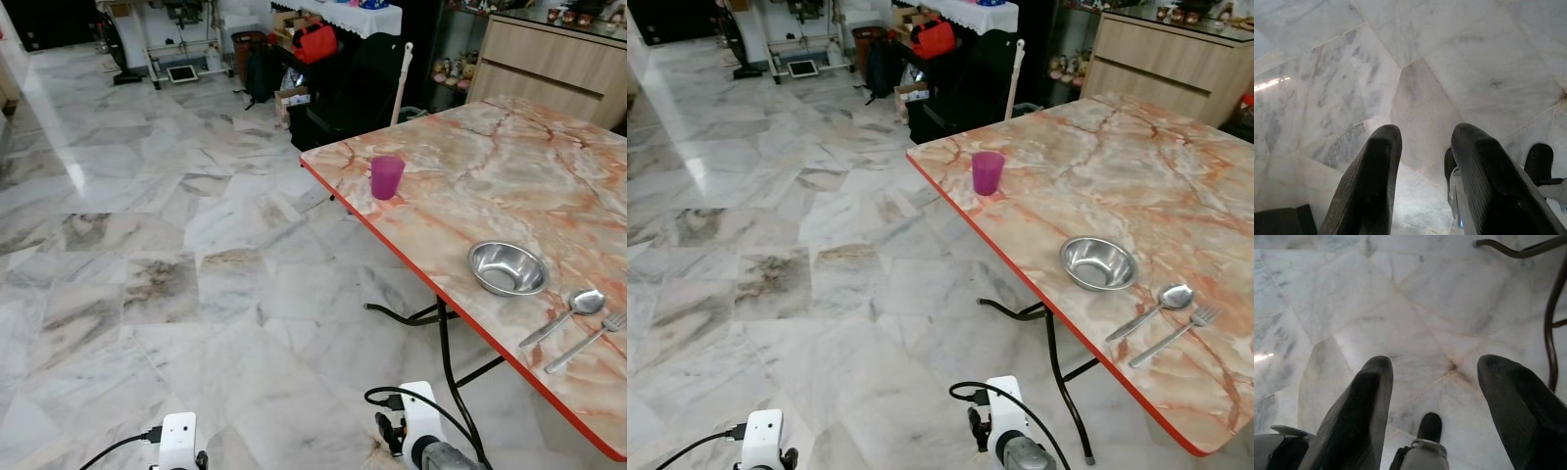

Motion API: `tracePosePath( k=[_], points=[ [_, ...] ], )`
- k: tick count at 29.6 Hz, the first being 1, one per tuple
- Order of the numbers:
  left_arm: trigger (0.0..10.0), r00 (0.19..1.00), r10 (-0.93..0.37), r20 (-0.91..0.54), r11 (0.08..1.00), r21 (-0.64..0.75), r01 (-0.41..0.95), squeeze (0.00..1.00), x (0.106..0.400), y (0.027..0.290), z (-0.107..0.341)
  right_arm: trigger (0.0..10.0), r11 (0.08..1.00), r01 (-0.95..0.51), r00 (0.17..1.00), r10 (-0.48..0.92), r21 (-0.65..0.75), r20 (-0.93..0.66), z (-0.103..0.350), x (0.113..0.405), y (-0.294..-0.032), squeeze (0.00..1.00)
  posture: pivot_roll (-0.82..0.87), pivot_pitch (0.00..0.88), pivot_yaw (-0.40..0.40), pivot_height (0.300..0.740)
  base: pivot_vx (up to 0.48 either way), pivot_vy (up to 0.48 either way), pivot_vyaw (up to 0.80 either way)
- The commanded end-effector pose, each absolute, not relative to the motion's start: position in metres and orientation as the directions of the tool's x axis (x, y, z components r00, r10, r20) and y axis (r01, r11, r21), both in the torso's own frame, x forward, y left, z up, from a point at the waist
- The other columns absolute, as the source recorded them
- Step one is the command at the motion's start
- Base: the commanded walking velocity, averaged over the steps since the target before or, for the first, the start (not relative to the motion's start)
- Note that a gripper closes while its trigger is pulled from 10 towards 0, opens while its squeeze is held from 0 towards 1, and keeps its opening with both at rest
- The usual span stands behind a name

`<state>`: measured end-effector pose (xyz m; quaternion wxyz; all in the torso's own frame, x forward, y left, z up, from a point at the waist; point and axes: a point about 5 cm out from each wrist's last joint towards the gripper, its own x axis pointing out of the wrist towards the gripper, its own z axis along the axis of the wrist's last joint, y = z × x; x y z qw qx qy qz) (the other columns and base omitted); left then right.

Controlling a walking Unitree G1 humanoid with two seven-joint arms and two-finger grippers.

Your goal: Setting the table

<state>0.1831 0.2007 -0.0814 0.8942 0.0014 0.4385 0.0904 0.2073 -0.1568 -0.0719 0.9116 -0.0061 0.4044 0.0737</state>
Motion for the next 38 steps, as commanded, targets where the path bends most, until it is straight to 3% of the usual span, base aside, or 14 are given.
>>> tracePosePath(
  k=[1,38],
  points=[
    [10.0,0.601,0.157,-0.784,0.985,0.082,-0.15,0.0,0.1833,0.2009,-0.0813,10.0,0.989,-0.14,0.658,0.128,0.046,-0.742,-0.0718,0.208,-0.1563,0.0,-0.01,0.0,0.019,0.728,0.0,0.0,-0.77],
    [10.0,0.607,0.171,-0.776,0.983,0.093,-0.159,0.0,0.1849,0.2084,-0.0791,10.0,0.994,-0.102,0.653,0.098,0.041,-0.751,-0.0749,0.2025,-0.1577,0.0,-0.02,0.0,0.039,0.728,0.0,0.0,-0.77]
  ],
)
